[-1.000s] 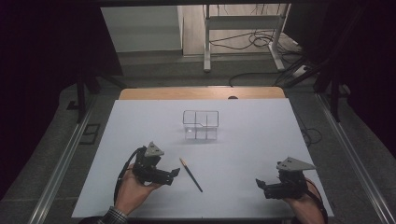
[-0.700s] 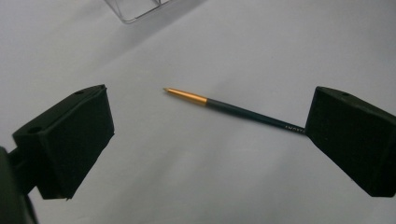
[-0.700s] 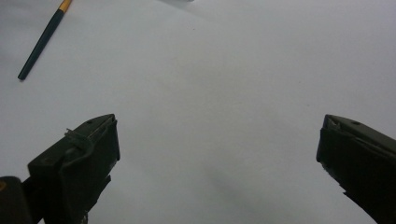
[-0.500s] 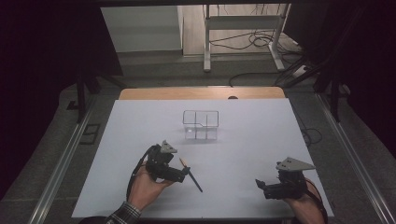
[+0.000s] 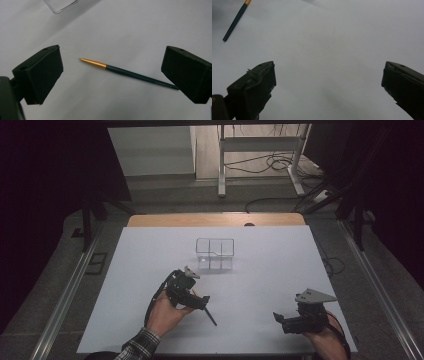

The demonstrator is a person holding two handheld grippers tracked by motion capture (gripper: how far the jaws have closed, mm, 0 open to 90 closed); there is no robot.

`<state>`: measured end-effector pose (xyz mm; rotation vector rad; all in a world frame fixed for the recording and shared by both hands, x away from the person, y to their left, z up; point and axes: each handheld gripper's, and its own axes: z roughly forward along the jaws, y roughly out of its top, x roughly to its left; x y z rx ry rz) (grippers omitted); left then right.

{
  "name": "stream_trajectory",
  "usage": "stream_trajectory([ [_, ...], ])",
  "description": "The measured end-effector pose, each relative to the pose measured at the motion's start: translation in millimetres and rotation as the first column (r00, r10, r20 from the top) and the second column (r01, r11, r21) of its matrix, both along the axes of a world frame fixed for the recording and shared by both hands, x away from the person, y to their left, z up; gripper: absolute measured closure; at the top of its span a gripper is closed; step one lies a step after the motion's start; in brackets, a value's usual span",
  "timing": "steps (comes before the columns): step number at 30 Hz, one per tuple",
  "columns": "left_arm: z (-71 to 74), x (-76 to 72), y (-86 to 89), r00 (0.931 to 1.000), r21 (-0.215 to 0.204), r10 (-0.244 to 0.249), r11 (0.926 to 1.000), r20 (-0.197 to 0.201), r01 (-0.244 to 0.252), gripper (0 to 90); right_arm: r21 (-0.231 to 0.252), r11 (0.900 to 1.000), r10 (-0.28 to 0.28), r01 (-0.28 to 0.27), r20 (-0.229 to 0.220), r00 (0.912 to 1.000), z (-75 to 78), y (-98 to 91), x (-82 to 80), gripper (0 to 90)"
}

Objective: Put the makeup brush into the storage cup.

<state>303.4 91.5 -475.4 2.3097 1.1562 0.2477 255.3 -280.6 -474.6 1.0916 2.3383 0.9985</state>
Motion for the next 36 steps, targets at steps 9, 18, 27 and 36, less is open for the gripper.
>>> stream_trajectory([
  [9, 1.4, 12.0, -8.3, 0.9975, 0.051, -0.013, 0.9985, -0.069, 0.017, 6.7, -0.002, 1.0000, 0.001, -0.001, -0.003, 1.0000, -0.4, 0.3, 0.1, 0.0],
  [18, -2.4, 18.7, -16.6, 0.9940, 0.083, -0.013, 0.9963, -0.109, 0.022, 8.5, -0.001, 1.0000, 0.002, -0.002, -0.003, 1.0000, -0.5, -0.1, 0.2, 0.0],
  [27, -16.3, 20.3, -15.6, 0.9884, 0.093, 0.007, 0.9957, -0.152, 0.007, 9.3, -0.004, 1.0000, 0.005, -0.005, -0.006, 1.0000, -0.7, 0.2, 0.2, 0.0],
  [36, -28.3, 18.3, -17.2, 0.9802, 0.070, 0.018, 0.9976, -0.197, -0.004, 13.9, -0.006, 1.0000, 0.006, -0.006, -0.008, 0.9999, -0.9, 0.4, 0.2, 0.0],
])
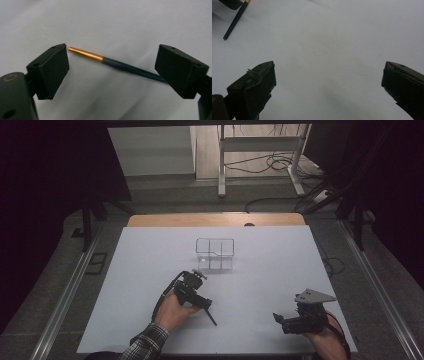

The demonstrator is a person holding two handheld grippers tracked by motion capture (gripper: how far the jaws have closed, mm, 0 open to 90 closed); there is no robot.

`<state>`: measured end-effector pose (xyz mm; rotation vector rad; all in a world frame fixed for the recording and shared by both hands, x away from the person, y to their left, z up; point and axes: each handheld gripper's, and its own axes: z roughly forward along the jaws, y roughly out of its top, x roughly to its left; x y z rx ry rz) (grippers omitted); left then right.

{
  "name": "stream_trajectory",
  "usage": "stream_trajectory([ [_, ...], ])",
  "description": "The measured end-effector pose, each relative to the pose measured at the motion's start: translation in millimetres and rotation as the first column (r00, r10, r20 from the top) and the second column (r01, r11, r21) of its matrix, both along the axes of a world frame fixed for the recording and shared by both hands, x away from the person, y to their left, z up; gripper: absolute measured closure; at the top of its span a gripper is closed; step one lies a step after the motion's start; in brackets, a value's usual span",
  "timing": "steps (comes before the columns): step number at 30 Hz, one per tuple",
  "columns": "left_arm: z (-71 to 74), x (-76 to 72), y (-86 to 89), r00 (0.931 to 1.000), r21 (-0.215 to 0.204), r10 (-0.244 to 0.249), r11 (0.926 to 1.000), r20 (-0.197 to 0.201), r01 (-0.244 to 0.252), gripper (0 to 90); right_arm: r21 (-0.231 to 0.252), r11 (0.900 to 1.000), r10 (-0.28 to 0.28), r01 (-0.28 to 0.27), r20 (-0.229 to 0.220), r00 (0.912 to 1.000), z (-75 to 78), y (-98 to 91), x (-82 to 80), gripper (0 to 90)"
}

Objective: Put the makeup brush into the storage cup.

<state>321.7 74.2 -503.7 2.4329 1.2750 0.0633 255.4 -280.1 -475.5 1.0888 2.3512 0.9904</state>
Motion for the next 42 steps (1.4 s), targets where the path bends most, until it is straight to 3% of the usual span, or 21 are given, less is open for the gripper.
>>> stream_trajectory([
  [8, -9.2, -5.2, -3.6, 0.9997, -0.003, 0.006, 1.0000, -0.026, -0.006, 18.3, -0.001, 1.0000, 0.000, 0.000, -0.002, 1.0000, -0.1, 0.2, -0.1, 0.0],
  [13, -8.7, -6.8, -4.6, 1.0000, 0.034, 0.008, 0.9994, -0.005, -0.008, 24.7, -0.003, 1.0000, 0.000, 0.000, -0.002, 1.0000, -0.2, 0.3, 0.0, 0.0],
  [17, -6.9, -6.6, -3.6, 0.9999, 0.077, -0.007, 0.9970, 0.012, 0.006, 38.7, -0.003, 1.0000, 0.000, 0.000, -0.003, 1.0000, -0.3, 0.3, 0.0, 0.0],
  [29, -2.1, 8.2, 6.6, 0.9991, 0.087, -0.024, 0.9958, -0.035, 0.027, 72.2, -0.008, 1.0000, -0.002, 0.002, -0.005, 1.0000, -1.0, 0.6, 0.2, 0.0],
  [36, -2.2, 20.3, 7.3, 0.9995, 0.076, -0.012, 0.9970, -0.030, 0.014, 67.6, -0.010, 1.0000, -0.001, 0.001, -0.010, 0.9999, -1.4, 0.6, 0.4, 0.0],
  [42, -2.1, 29.1, 0.8, 0.9987, 0.094, -0.047, 0.9944, -0.017, 0.049, 66.4, -0.010, 1.0000, -0.001, 0.001, -0.012, 0.9999, -1.5, 0.6, 0.5, 0.0],
])
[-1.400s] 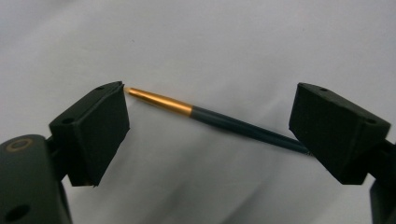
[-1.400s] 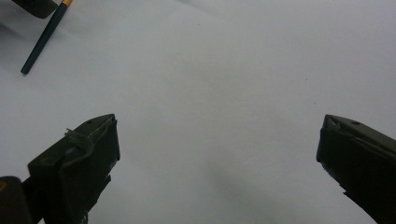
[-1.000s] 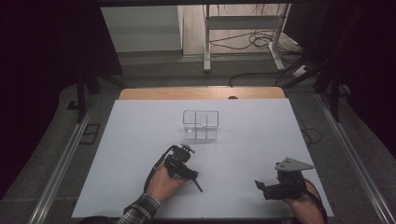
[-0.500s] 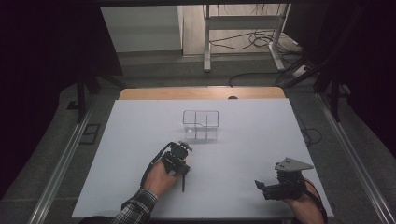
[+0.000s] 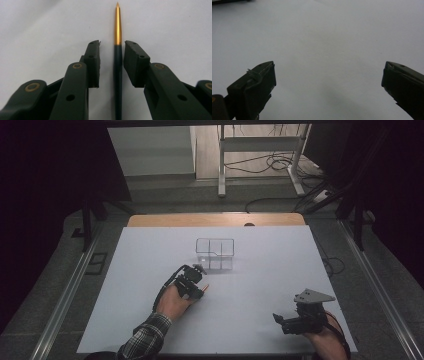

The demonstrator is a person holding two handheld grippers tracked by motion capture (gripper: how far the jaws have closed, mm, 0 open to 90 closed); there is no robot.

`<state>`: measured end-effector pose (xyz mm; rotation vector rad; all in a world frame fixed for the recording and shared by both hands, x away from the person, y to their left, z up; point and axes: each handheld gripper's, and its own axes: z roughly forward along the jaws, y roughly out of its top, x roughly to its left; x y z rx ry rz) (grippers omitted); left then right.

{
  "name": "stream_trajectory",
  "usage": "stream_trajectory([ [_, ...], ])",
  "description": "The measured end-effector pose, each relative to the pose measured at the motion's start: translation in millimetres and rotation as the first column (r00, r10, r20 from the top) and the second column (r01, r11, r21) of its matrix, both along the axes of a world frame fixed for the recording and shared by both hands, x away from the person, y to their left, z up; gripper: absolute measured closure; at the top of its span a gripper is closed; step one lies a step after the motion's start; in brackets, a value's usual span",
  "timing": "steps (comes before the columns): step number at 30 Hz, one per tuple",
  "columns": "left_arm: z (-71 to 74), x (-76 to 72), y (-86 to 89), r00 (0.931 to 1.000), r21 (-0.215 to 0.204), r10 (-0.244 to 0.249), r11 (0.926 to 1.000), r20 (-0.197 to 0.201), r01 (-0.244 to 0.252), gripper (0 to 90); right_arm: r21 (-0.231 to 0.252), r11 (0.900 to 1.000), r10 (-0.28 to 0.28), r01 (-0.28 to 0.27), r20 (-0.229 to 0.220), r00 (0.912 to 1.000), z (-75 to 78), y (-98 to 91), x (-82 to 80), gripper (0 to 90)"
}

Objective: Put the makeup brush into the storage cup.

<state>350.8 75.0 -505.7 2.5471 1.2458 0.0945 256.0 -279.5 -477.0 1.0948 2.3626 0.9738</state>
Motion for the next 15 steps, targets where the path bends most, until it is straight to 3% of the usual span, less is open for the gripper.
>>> stream_trajectory([
  [2, 0.9, 2.0, -4.8, 0.9997, 0.015, -0.024, 0.9996, 0.000, 0.024, 68.5, -0.001, 1.0000, 0.000, 0.000, 0.000, 1.0000, 0.0, 0.1, -0.1, 0.0],
  [5, 1.5, 2.9, -10.5, 0.9983, 0.030, -0.057, 0.9979, -0.008, 0.057, 82.6, -0.001, 1.0000, 0.001, -0.001, 0.001, 1.0000, -0.3, 0.3, 0.0, 0.0],
  [10, 3.0, 4.8, -10.8, 0.9979, 0.037, -0.064, 0.9972, -0.008, 0.064, 84.5, 0.000, 1.0000, -0.001, 0.001, 0.000, 1.0000, -0.3, 0.0, 0.0, 0.0],
  [15, 9.0, 3.9, -9.1, 0.9976, 0.017, -0.069, 0.9974, -0.006, 0.069, 84.6, 0.000, 1.0000, 0.000, 0.000, -0.001, 1.0000, -0.3, 0.0, 0.0, 0.0],
])
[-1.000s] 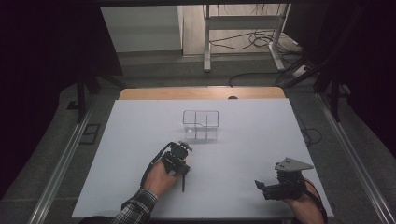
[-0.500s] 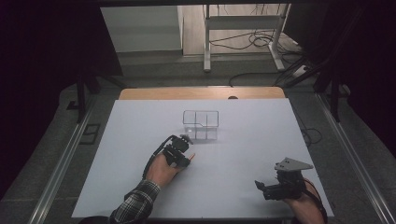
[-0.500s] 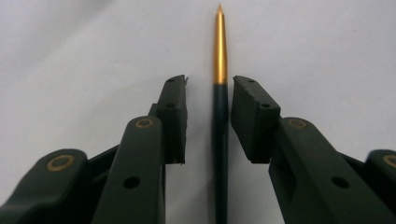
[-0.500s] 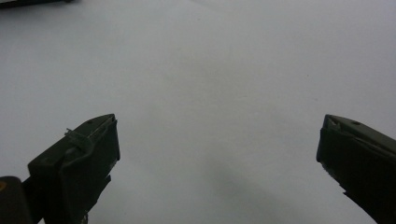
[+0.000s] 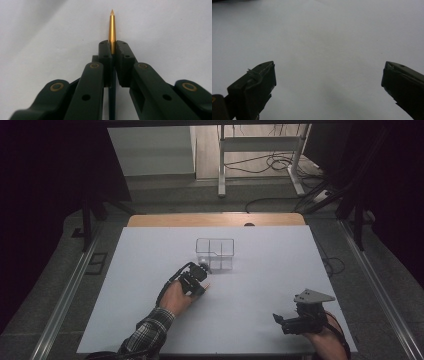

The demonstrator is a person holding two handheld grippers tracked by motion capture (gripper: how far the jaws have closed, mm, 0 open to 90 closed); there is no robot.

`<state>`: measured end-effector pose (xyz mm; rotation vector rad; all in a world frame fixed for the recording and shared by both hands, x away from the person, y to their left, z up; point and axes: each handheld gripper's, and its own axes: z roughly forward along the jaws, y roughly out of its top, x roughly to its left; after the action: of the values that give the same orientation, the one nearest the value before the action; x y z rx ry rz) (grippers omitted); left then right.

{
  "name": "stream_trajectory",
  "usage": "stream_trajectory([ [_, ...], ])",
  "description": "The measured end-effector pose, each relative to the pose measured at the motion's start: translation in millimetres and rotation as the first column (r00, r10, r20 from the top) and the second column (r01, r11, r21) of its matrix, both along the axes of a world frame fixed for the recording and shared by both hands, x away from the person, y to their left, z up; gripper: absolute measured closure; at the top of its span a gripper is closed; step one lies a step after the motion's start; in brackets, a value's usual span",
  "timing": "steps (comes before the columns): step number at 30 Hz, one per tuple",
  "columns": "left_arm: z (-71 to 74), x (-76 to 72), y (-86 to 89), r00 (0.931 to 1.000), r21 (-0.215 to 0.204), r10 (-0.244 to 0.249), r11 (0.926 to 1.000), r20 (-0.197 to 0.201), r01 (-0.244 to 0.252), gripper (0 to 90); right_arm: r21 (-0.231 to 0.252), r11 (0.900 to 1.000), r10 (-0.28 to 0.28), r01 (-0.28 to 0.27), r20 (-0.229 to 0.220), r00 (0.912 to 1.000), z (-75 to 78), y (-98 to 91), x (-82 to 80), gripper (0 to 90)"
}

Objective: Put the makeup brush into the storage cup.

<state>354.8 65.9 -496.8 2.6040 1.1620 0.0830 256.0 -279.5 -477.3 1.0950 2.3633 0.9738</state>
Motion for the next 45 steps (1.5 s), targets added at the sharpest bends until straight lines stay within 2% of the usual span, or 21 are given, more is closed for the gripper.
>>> stream_trajectory([
  [11, 17.7, -8.1, 8.1, 0.9993, -0.070, -0.028, 0.9971, 0.025, 0.030, 84.5, 0.001, 1.0000, 0.001, -0.001, 0.000, 1.0000, 0.1, 0.0, 0.0, 0.0],
  [22, 32.1, -13.4, 17.3, 0.9978, -0.120, -0.041, 0.9916, 0.052, 0.047, 84.5, 0.000, 1.0000, 0.002, -0.002, -0.001, 1.0000, -0.1, 0.1, 0.1, 0.0],
  [35, 47.8, -18.8, 25.0, 0.9953, -0.202, -0.046, 0.9773, 0.085, 0.063, 84.5, -0.002, 1.0000, 0.003, -0.003, -0.001, 1.0000, -0.1, 0.3, 0.1, 0.0],
  [45, 59.0, -22.0, 30.2, 0.9909, -0.236, -0.040, 0.9694, 0.129, 0.070, 84.5, -0.004, 1.0000, 0.003, -0.003, -0.001, 1.0000, -0.2, 0.5, 0.0, 0.0],
])
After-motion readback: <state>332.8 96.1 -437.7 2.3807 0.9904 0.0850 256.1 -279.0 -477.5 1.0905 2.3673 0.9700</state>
